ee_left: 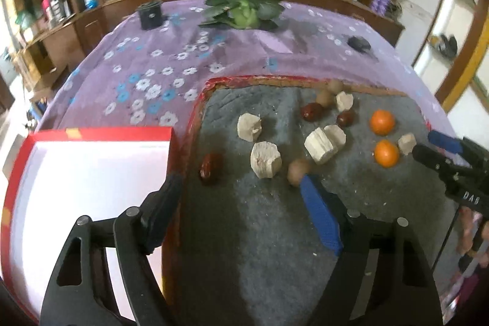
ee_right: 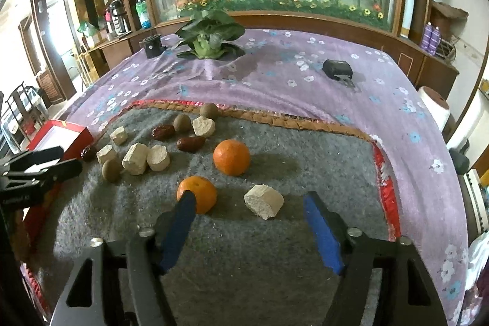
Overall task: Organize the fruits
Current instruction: 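Lower the left gripper onto a red date and close it, then lift the red date with the left gripper while the right gripper grasps a brown round nut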
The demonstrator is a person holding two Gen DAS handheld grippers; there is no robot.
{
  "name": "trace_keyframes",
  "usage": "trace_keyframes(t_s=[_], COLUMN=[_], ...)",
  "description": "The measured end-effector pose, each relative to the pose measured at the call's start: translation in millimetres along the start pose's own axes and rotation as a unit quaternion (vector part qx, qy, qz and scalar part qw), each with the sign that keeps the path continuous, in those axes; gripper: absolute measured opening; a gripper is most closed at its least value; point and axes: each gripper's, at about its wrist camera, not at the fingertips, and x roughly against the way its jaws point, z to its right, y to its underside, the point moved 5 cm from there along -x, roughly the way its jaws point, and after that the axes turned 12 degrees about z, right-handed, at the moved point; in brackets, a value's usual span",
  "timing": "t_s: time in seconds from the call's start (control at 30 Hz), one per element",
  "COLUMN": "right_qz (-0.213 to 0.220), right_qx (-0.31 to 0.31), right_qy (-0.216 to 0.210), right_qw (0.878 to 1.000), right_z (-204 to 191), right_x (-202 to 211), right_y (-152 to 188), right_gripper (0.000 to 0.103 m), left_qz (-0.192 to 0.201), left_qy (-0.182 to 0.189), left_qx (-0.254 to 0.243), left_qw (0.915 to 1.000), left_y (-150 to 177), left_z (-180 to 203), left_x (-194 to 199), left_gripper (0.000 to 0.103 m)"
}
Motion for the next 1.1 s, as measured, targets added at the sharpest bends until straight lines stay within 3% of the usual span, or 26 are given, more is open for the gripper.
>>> trace_keyframes(t_s=[0.17,0.27,0.33,0.4,0.57,0.7,0.93,1.1], right_qz=[-0.003,-0.005,-0.004,-0.004,-0.005,-0.010,-0.026,-0.034], right_qx=[0.003,0.015,0.021,0.022,0.027,0.025,0.013,0.034], right_qy=[-0.008,-0.017,-0.019,-0.024,-0.036,-0.062,-0.186,-0.224], right_qw=[1.000,1.000,1.000,0.999,0.999,0.998,0.982,0.973], right_z=[0,-5,-6,-6,-11,-20,-65,-104], right_x=[-2,-3,-3,-3,-5,-7,-5,-14], right_y=[1,2,2,1,0,0,1,0], right_gripper=[0.061,0.054,0.050,0.049,0.047,0.042,0.040,0.040], left_qz=[-0.025,-0.050,-0.065,-0.080,-0.101,-0.095,-0.085,-0.071], left_qy=[0.021,0.032,0.028,0.026,0.039,0.021,0.023,0.024], left_qx=[-0.058,-0.087,-0.103,-0.109,-0.096,-0.110,-0.091,-0.077], left_qw=[0.9978,0.9944,0.9922,0.9905,0.9896,0.9891,0.9919,0.9942], left_y=[-5,-3,-1,1,3,4,2,0], left_z=[5,5,2,-3,-11,-8,-8,-6], left_x=[-10,-20,-28,-36,-46,-45,-39,-26], left_gripper=[0.078,0.068,0.055,0.046,0.045,0.017,0.017,0.017])
